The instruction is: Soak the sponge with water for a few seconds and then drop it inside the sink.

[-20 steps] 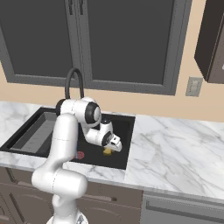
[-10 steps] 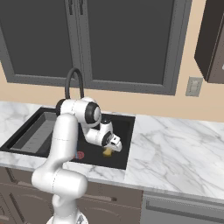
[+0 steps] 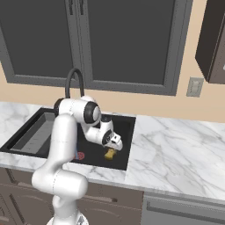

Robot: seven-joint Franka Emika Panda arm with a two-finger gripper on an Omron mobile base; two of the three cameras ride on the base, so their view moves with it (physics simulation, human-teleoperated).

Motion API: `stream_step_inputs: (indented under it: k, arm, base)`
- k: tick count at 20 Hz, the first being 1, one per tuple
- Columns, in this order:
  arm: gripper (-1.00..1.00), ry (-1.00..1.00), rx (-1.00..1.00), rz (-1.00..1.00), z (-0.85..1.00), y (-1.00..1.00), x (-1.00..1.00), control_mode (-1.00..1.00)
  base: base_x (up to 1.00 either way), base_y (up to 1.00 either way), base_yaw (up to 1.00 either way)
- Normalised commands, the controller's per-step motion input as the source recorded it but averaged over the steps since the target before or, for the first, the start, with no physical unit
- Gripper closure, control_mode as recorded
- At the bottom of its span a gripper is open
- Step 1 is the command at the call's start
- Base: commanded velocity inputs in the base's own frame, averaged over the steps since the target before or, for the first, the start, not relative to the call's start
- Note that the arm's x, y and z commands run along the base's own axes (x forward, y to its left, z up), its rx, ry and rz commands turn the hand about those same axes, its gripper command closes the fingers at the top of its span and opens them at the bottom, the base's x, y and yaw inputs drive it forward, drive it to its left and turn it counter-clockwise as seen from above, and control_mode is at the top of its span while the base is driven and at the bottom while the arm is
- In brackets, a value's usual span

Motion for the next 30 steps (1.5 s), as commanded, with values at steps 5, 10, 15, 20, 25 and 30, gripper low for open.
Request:
stream_step_inputs:
  k: [5,10,15,20,25,30]
  arm:
    - [-1.0,0.0,0.0,0.0,0.63,0.0,0.0,-1.0]
    - [-1.0,0.01,0.0,0.0,0.64,0.0,0.0,-1.0]
    - [-1.0,0.0,0.0,0.0,0.57,0.0,0.0,-1.0]
    - [-1.0,0.0,0.0,0.0,0.62,0.0,0.0,-1.0]
    - [-1.0,0.0,0.0,-0.01,0.63,0.0,-0.02,-1.0]
    - [-1.0,0.0,0.01,-0.01,0.63,0.0,-0.16,-1.0]
  base:
    - [0.0,0.0,0.0]
    - [0.0,0.0,0.0]
    - [0.0,0.0,0.0]
    - [0.0,0.0,0.0]
    - [0.0,0.0,0.0]
    - [0.0,0.0,0.0]
